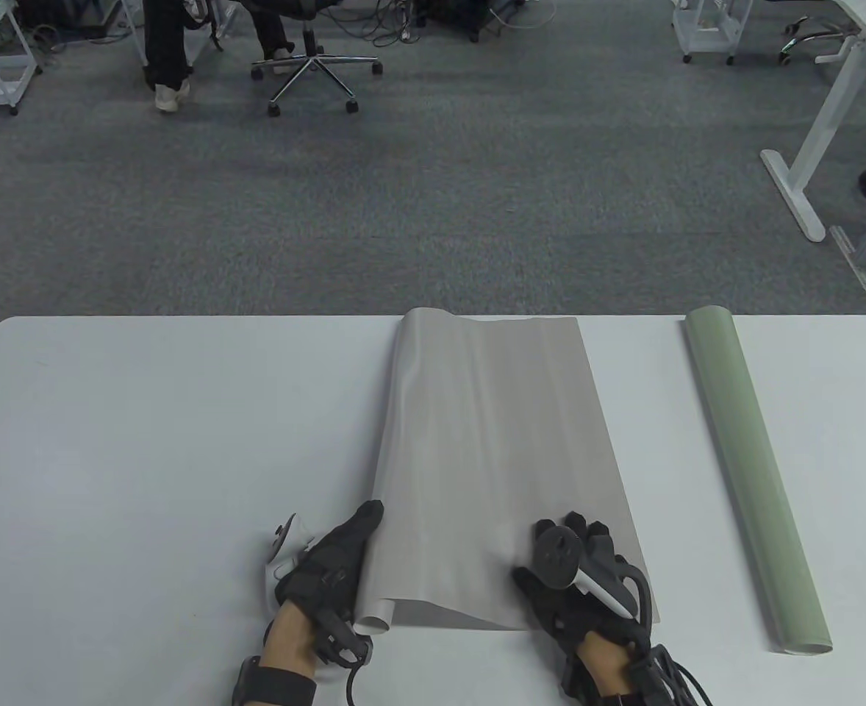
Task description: Unroll desk mats and stack together
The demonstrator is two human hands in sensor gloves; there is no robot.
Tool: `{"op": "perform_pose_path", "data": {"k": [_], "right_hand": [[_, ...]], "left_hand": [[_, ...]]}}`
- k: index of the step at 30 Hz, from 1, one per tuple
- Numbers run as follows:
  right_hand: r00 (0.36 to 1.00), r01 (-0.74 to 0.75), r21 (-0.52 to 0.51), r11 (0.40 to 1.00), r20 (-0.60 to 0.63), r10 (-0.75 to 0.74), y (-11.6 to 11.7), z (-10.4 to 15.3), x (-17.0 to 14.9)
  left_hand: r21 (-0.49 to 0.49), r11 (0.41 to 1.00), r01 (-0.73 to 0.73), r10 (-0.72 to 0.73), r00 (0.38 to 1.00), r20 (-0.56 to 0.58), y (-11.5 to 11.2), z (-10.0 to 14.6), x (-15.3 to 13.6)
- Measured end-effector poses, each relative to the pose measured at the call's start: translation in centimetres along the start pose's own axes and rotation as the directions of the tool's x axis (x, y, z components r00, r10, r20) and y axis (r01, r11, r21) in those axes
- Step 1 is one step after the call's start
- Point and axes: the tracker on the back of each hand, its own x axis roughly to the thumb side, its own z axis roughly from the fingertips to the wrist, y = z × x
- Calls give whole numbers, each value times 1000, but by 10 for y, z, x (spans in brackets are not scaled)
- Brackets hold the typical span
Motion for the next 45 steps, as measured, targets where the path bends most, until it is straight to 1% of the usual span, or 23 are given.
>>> {"op": "perform_pose_path", "data": {"k": [3, 5, 9, 13, 17, 19, 21, 25, 32, 34, 35, 38, 41, 45], "right_hand": [[1000, 3, -3, 1000, 0, -3, 0, 1, -2], [1000, 6, -1, 1000, -2, -6, 0, 0, -3], [1000, -1, -4, 1000, -7, 1, 0, 0, -4], [1000, 29, 4, 1000, -5, -29, -3, -1, -8], [1000, 8, 0, 1000, -2, -8, -2, -1, -9], [1000, 18, 9, 1000, 1, -18, -4, -1, -10], [999, 37, 5, 999, 0, -37, -4, -1, -11], [1000, 10, 6, 1000, -2, -10, -3, -1, -10], [1000, 12, 4, 1000, -5, -12, -2, 0, -11], [1000, 12, 3, 1000, -9, -12, -3, -1, -13], [1000, 17, 4, 1000, -8, -17, -3, 0, -14], [1000, 16, 10, 1000, -6, -16, -3, 0, -16], [1000, 13, 10, 1000, -8, -13, -3, 0, -16], [1000, 5, 15, 1000, -12, -5, -3, -1, -15]], "left_hand": [[-36, 999, 4, -5, 1000, -19, 1, 0, -1], [-24, 1000, -15, 15, 1000, -6, 1, -1, 1], [-5, 1000, -7, 7, 1000, 30, -1, 0, 4], [-4, 998, -68, 68, 997, 38, 0, 1, 2], [-33, 998, -50, 50, 999, 5, 3, 1, -1], [-59, 998, -27, 30, 999, 43, 3, 0, 4], [-42, 999, 14, -11, 998, 60, 1, 1, 7], [-54, 999, -6, 9, 998, 65, 2, 2, 8], [-33, 999, -7, 10, 997, 76, 4, 4, 9], [-7, 1000, -11, 11, 997, 73, 4, 5, 8], [-9, 1000, -9, 10, 998, 68, 4, 5, 7], [-80, 997, -2, 5, 999, 38, 4, 3, 6], [-73, 997, 19, -14, 998, 69, 3, 2, 10], [-26, 997, 69, -67, 995, 75, 6, 4, 14]]}}
